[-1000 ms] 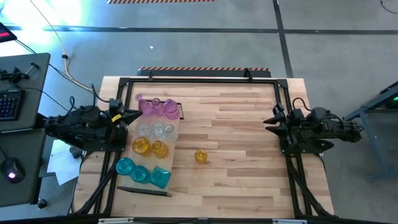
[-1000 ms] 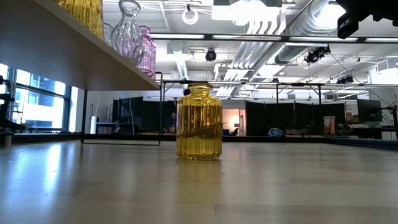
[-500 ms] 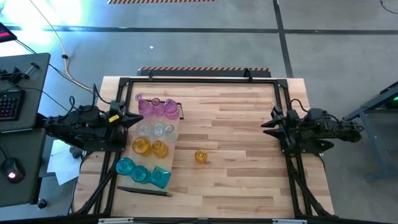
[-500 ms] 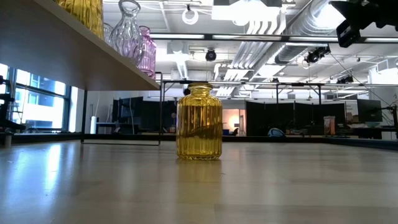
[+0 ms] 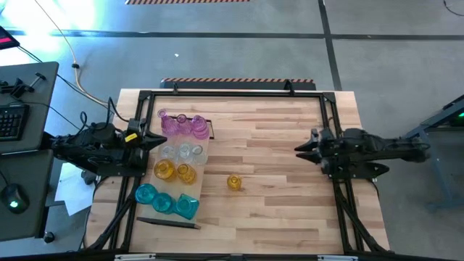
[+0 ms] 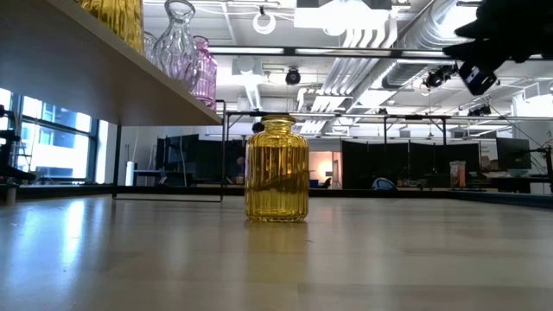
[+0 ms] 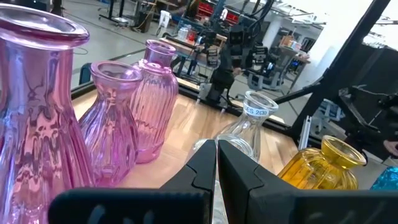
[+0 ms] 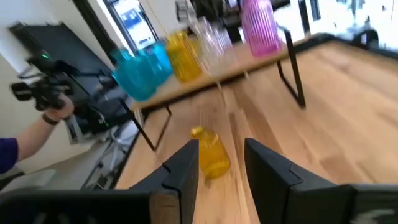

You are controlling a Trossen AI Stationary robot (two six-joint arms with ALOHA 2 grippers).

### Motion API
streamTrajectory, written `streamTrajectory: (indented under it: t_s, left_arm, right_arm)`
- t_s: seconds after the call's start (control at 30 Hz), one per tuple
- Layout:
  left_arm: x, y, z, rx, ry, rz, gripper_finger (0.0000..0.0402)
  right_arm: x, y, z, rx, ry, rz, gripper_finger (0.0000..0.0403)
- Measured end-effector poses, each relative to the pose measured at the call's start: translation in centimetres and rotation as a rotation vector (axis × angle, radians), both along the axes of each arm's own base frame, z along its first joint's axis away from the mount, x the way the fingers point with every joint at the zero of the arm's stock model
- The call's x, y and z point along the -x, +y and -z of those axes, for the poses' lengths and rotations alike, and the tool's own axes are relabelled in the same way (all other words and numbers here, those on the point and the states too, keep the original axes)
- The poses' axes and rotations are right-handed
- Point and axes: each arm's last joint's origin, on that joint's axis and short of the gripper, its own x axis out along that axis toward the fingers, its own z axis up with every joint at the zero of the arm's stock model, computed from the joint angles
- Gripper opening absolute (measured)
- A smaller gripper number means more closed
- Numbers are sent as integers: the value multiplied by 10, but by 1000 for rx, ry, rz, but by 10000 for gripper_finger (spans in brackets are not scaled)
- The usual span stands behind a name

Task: Sort vases onto shelf
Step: Adjust the blue flower vase on the shelf

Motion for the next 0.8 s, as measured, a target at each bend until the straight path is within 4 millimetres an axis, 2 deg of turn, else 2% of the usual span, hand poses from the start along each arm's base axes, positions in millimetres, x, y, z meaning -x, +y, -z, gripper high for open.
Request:
streamTrajectory:
  t_s: [0.23, 0.43, 0.63, 0.73, 0.8]
  left_arm:
    - [0, 0, 0, -1, 0, -1, 10]
    - [0, 0, 0, 3, -2, -4, 10]
    - [0, 0, -6, 83, -77, -8, 10]
    - [3, 0, -15, 153, -124, -9, 10]
    - [6, 1, -21, 208, -153, -9, 10]
  right_arm:
    - [-61, 4, 6, 19, 122, -66, 113]
    - [-124, 8, -4, 97, 274, -117, 113]
    - [-189, 13, -36, 17, 272, -191, 113]
    - [-215, 16, -55, -80, 279, -224, 113]
    - [-226, 17, -69, -143, 343, -236, 113]
